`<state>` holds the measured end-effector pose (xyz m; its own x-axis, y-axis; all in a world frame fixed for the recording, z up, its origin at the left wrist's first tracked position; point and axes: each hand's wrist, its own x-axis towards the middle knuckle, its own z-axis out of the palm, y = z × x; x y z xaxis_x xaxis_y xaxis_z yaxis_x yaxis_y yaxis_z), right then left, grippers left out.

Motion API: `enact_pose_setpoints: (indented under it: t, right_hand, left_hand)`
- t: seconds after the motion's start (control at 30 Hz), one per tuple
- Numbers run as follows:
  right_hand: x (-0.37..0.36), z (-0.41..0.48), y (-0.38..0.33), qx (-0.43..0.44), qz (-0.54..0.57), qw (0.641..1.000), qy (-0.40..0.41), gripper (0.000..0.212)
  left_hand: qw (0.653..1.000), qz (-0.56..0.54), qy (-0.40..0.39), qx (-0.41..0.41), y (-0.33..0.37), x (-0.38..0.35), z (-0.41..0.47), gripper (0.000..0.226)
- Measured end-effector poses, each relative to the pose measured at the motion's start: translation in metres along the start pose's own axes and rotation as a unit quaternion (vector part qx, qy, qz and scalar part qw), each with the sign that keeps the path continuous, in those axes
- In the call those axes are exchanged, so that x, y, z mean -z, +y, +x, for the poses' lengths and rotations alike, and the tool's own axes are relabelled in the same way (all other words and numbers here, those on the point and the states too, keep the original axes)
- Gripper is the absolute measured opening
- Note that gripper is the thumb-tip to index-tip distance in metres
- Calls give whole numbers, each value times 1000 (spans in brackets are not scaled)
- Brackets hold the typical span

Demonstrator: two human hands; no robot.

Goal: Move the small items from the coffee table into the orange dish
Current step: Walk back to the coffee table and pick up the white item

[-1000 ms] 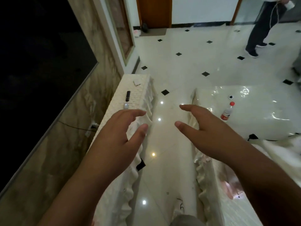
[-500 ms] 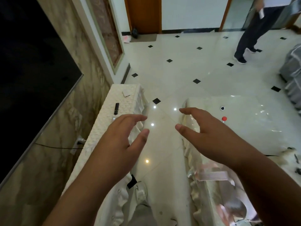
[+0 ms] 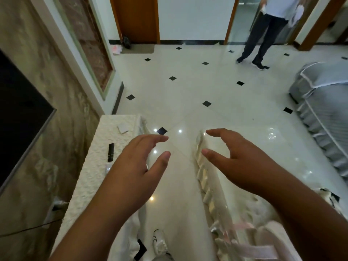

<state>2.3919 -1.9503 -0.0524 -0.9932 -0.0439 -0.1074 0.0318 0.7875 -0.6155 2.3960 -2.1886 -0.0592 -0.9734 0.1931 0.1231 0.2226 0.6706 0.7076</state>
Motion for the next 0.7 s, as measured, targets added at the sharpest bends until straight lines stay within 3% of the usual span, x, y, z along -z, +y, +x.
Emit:
enact_pose_setpoints:
  t: [0.23,0.47,0.7]
  right_hand:
    - [-13,113,-28,-10,-23,999,43,60]
    - [-10,220,-16,-42,25,998,33,58]
    - [10,366,12,-13,31,999,8,63]
  left_hand:
    - [999,9,-28,-13,-49,28,114,42]
    - [999,13,-42,-7,-75,26,225,41]
    - [996,71,-45,25,-90,4,352,47]
